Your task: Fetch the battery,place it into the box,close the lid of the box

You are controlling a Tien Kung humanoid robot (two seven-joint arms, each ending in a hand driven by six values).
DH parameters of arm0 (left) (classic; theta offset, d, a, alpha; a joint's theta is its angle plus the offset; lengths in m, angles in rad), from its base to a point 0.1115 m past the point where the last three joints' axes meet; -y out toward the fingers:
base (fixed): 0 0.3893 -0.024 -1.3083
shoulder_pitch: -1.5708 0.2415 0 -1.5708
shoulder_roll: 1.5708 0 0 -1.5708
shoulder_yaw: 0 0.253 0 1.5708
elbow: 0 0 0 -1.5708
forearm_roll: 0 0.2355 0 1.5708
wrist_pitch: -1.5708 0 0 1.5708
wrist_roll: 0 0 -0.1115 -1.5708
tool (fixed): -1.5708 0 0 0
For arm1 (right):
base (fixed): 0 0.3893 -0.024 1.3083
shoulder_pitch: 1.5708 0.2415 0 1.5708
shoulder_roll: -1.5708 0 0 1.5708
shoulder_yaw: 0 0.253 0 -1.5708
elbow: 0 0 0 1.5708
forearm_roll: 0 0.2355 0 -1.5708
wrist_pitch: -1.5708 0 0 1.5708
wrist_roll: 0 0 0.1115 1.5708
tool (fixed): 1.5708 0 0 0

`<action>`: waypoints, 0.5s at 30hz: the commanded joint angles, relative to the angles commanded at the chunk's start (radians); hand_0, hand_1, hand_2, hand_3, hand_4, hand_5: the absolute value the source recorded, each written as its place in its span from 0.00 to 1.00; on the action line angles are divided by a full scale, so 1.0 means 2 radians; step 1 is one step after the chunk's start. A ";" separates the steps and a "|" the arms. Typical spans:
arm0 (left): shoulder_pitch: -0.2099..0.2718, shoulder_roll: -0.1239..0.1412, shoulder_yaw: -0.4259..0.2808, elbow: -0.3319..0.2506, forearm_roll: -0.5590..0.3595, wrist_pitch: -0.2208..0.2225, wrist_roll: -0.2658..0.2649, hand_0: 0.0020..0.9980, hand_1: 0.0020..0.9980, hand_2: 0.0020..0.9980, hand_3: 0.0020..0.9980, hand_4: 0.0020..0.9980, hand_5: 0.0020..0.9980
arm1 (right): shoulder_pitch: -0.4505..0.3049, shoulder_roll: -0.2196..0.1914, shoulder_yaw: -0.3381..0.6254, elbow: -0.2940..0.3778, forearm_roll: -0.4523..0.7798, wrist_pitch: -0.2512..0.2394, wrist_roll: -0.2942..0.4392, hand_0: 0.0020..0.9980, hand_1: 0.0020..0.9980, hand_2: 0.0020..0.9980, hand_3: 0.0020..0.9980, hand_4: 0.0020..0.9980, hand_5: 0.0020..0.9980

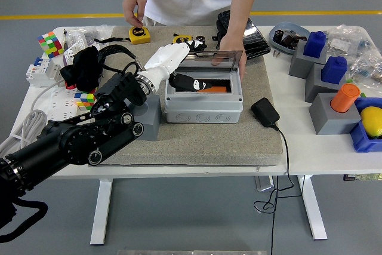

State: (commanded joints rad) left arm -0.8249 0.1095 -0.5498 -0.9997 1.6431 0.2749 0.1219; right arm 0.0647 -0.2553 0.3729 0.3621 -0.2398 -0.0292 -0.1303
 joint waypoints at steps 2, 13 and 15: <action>0.006 0.004 0.002 -0.015 0.001 -0.002 0.004 0.83 0.82 0.80 0.85 1.00 0.37 | 0.000 0.000 0.001 0.000 0.000 0.000 0.000 0.68 0.72 0.72 0.69 1.00 0.69; 0.042 0.024 0.011 -0.077 0.000 -0.007 0.016 0.81 0.80 0.79 0.83 1.00 0.37 | -0.006 0.002 0.008 0.000 0.000 0.000 0.000 0.68 0.72 0.72 0.69 1.00 0.70; 0.047 0.025 0.012 -0.082 -0.001 -0.007 0.016 0.81 0.80 0.79 0.83 1.00 0.37 | -0.006 0.002 0.009 -0.001 0.000 0.000 0.000 0.68 0.72 0.72 0.69 1.00 0.70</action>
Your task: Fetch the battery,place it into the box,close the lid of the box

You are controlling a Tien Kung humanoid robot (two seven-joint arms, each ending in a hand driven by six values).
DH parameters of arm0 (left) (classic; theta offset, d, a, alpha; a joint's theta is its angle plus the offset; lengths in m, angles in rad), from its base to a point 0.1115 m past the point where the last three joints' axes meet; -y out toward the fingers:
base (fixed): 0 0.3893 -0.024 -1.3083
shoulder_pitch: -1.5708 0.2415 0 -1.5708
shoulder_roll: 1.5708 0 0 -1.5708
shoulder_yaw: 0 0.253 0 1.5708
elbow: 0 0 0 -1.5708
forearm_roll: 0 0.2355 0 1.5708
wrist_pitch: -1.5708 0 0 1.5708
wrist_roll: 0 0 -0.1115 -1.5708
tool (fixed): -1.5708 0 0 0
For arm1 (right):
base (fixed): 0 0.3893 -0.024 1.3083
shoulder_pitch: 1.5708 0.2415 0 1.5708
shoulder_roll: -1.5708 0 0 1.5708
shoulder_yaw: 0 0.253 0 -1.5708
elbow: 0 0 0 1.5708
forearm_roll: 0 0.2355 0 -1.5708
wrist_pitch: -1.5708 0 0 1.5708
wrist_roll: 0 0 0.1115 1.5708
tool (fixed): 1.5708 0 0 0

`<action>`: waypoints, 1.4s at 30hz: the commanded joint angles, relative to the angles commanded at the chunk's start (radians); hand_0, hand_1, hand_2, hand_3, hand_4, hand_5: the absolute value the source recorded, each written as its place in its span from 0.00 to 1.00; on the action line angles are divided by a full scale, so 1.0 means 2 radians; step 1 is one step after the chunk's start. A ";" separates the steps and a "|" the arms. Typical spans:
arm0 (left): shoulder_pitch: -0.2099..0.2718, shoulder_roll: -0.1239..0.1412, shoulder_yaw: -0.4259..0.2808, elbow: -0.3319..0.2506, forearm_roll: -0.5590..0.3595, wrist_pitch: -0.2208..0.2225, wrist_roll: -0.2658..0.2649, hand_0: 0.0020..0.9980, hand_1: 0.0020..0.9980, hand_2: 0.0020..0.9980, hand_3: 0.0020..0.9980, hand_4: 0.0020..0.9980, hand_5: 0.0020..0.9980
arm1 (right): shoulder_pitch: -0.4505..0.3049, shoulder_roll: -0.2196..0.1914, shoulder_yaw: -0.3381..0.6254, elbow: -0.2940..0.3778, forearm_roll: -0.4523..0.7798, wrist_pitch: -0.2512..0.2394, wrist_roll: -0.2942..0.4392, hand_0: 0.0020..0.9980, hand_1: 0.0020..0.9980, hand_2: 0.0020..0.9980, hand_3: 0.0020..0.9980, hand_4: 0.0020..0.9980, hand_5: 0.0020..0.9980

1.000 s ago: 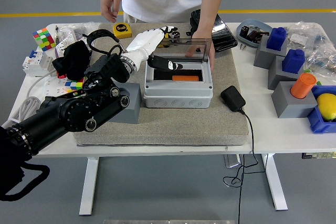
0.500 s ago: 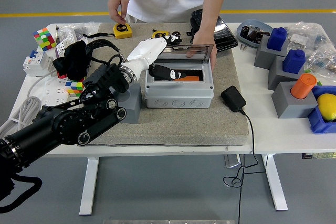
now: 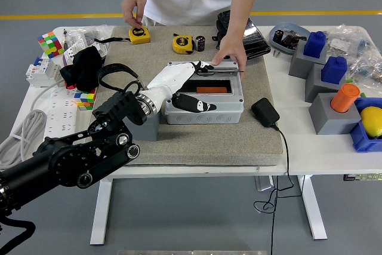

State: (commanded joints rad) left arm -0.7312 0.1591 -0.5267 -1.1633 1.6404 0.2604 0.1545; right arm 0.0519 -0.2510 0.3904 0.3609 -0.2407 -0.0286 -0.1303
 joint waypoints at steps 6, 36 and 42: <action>0.009 0.000 0.002 -0.003 -0.003 -0.001 0.002 0.81 0.80 0.78 0.83 1.00 0.37 | 0.000 0.001 0.004 0.001 -0.003 0.000 0.001 0.68 0.72 0.72 0.69 1.00 0.70; 0.195 0.025 -0.292 -0.125 -0.204 0.032 -0.098 0.46 0.65 0.68 0.77 0.98 0.34 | 0.005 0.003 0.009 0.000 -0.004 0.000 0.001 0.68 0.72 0.72 0.69 1.00 0.69; 0.222 0.040 -0.330 -0.132 -0.237 0.027 -0.099 0.42 0.61 0.63 0.71 0.97 0.32 | 0.006 0.003 0.011 0.000 -0.005 0.000 0.001 0.68 0.72 0.72 0.69 1.00 0.69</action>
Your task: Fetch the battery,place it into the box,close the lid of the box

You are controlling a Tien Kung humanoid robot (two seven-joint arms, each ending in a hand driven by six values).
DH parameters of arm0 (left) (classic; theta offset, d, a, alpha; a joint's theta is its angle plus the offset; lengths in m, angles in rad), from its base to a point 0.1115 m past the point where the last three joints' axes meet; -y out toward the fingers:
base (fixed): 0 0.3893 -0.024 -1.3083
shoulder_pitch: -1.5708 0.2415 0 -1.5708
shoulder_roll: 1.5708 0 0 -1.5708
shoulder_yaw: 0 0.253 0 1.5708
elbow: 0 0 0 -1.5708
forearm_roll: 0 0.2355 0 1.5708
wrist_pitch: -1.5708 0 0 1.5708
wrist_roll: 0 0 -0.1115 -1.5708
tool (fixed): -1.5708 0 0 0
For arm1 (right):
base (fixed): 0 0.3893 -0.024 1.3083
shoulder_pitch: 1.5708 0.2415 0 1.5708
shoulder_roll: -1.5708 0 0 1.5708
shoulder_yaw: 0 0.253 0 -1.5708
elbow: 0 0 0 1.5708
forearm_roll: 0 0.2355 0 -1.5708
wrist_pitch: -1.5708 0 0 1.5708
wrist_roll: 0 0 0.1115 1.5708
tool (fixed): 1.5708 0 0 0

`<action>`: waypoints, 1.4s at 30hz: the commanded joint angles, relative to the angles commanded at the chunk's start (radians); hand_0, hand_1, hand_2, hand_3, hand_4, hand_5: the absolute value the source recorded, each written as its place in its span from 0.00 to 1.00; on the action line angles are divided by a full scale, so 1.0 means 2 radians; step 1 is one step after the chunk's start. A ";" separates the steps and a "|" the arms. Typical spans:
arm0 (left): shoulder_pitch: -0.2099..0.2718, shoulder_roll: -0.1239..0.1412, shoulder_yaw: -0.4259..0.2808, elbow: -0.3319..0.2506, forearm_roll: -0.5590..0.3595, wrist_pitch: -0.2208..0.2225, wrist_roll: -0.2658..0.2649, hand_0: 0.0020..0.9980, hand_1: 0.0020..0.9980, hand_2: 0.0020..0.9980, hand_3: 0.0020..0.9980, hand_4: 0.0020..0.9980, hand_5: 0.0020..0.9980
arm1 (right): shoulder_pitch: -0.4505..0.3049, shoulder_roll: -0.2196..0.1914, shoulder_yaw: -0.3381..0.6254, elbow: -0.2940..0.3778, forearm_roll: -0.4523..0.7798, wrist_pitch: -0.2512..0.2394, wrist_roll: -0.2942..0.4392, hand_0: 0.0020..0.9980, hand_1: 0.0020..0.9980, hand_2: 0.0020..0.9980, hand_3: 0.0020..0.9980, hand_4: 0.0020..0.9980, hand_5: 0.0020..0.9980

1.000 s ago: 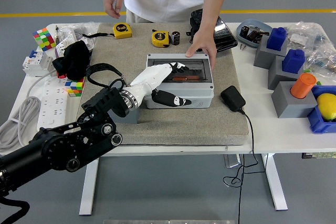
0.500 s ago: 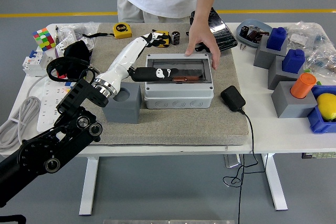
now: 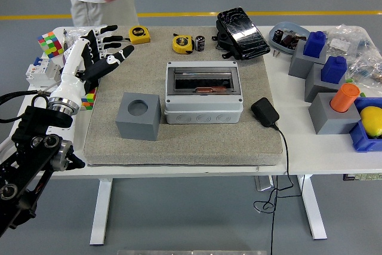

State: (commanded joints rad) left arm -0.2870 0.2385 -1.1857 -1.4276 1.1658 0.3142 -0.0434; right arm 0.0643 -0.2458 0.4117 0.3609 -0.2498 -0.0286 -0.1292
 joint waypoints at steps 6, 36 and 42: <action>0.017 0.010 -0.019 -0.002 -0.004 -0.005 0.006 0.41 0.59 0.62 0.71 0.97 0.32 | 0.001 0.000 0.003 0.000 0.000 0.000 0.000 0.68 0.72 0.72 0.69 1.00 0.69; 0.043 0.027 -0.069 -0.018 0.011 -0.029 0.018 0.41 0.57 0.60 0.68 0.93 0.27 | 0.017 -0.001 -0.001 -0.002 0.001 0.001 0.000 0.68 0.72 0.72 0.69 1.00 0.69; 0.042 0.030 -0.071 -0.021 0.012 -0.030 0.019 0.41 0.57 0.59 0.68 0.93 0.27 | 0.021 0.000 0.000 -0.002 0.001 0.000 0.000 0.68 0.72 0.72 0.69 1.00 0.69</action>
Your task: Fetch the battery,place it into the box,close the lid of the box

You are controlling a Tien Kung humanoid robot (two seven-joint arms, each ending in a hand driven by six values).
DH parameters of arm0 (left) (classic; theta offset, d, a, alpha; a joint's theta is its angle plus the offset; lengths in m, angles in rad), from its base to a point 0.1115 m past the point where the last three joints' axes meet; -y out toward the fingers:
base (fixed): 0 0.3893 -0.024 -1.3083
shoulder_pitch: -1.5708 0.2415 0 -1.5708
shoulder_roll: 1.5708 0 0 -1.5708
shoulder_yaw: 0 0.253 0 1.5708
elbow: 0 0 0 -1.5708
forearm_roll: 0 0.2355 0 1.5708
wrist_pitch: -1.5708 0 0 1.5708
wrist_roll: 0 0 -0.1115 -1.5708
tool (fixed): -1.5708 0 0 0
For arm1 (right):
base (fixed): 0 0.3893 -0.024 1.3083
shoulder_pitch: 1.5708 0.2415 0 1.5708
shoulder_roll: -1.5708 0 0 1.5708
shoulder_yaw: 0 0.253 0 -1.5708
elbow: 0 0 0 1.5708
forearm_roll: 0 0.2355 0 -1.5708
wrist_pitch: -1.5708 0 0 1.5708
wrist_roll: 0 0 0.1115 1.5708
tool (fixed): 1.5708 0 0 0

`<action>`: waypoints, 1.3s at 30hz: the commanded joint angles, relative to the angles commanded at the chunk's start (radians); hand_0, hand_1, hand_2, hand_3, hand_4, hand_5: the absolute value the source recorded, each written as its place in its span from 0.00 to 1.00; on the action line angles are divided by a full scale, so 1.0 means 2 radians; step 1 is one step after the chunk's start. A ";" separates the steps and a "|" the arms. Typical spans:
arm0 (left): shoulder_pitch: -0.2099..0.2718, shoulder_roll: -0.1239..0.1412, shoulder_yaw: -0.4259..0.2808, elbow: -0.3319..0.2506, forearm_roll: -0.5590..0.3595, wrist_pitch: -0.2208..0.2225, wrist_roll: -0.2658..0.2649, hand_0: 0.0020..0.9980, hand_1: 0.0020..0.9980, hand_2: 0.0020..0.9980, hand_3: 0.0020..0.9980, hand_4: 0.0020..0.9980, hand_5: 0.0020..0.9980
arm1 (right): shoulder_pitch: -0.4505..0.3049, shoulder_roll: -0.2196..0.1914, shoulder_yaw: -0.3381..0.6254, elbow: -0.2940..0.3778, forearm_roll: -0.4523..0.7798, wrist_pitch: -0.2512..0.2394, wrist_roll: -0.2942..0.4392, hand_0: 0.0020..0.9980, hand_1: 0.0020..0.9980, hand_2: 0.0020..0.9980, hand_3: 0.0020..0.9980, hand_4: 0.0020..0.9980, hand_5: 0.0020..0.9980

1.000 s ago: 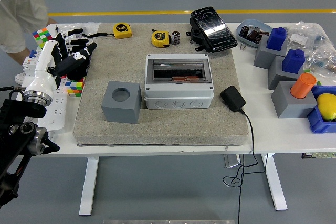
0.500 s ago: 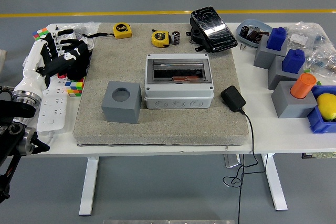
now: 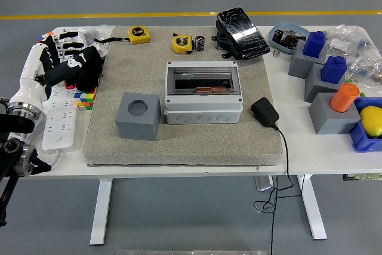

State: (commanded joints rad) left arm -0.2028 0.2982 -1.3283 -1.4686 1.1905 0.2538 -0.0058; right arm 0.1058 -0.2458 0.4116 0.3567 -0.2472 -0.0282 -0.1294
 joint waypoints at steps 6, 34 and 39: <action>0.000 0.001 -0.001 0.000 0.000 -0.001 0.000 0.41 0.57 0.60 0.68 0.92 0.27 | 0.003 0.001 -0.006 -0.001 0.003 0.000 -0.001 0.68 0.72 0.72 0.69 1.00 0.69; 0.000 0.022 0.003 0.002 0.002 -0.002 0.000 0.42 0.56 0.59 0.68 0.91 0.26 | 0.017 0.001 -0.037 -0.003 0.013 0.000 0.000 0.68 0.72 0.72 0.69 1.00 0.70; 0.001 0.023 0.001 0.002 0.001 -0.002 -0.001 0.42 0.56 0.59 0.68 0.91 0.26 | 0.016 0.001 -0.048 -0.004 0.015 0.001 0.000 0.68 0.72 0.72 0.69 1.00 0.69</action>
State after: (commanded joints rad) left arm -0.2010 0.3449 -1.3269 -1.4640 1.1935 0.2499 -0.0070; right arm 0.1382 -0.2444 0.3153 0.3491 -0.2164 -0.0266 -0.1303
